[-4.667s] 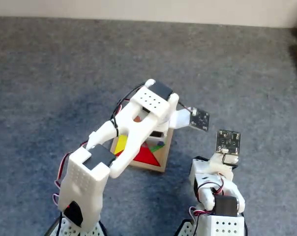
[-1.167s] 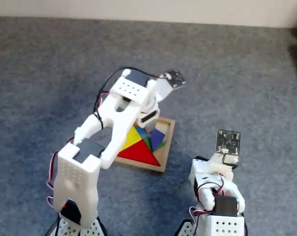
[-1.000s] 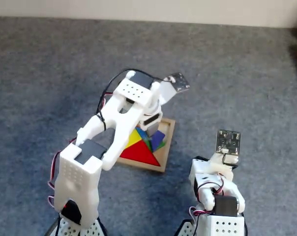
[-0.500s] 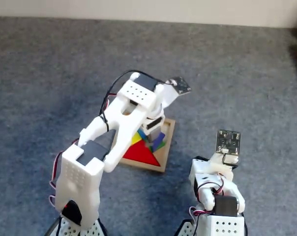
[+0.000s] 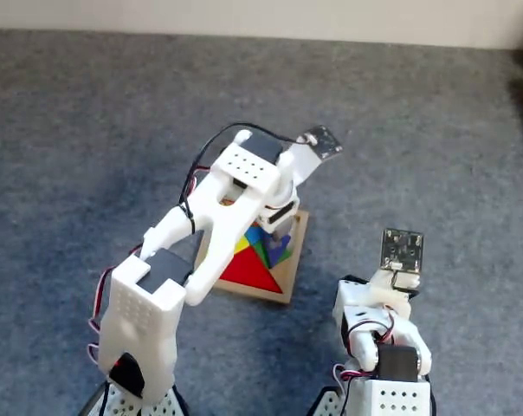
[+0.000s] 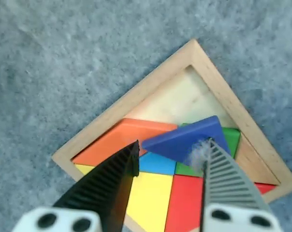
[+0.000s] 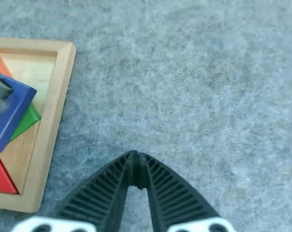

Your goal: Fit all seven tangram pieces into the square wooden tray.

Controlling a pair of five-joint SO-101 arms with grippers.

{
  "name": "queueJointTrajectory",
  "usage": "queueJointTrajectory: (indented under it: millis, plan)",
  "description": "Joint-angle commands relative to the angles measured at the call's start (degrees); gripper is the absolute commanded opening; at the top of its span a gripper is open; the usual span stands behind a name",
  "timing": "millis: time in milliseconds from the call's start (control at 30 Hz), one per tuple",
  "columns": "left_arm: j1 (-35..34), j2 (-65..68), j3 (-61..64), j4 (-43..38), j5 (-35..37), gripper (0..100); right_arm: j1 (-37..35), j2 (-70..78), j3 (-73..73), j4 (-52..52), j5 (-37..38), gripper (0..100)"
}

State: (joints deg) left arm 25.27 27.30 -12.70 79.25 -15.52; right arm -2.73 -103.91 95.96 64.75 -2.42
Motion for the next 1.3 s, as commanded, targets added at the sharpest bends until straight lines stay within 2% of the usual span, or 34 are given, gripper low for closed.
queueJointTrajectory:
  millis: [0, 233, 567, 933, 1133, 1267]
  plan:
    - [0.8, 0.8, -2.2, -2.6, 0.4, 21, 0.7, -0.3, 7.7, -1.2, 0.7, 1.2]
    - [0.5, 3.4, -2.4, -6.1, 0.4, 21, 0.7, -0.3, 7.7, -1.2, 0.7, 1.2]
    - [0.3, 3.0, -11.3, -5.4, 4.1, 21, 0.7, -0.3, 7.7, -1.2, 0.7, 1.2]
    - [0.5, 3.0, -26.5, 11.5, 6.2, 21, 0.7, -0.3, 7.7, -1.2, 0.7, 1.2]
    - [0.3, 3.6, -26.8, 17.9, 6.0, 21, 0.7, -0.3, 7.7, -1.2, 0.7, 1.2]
    - [0.8, 3.5, -21.5, 18.7, 0.1, 21, 0.7, -0.3, 7.7, -1.2, 0.7, 1.2]
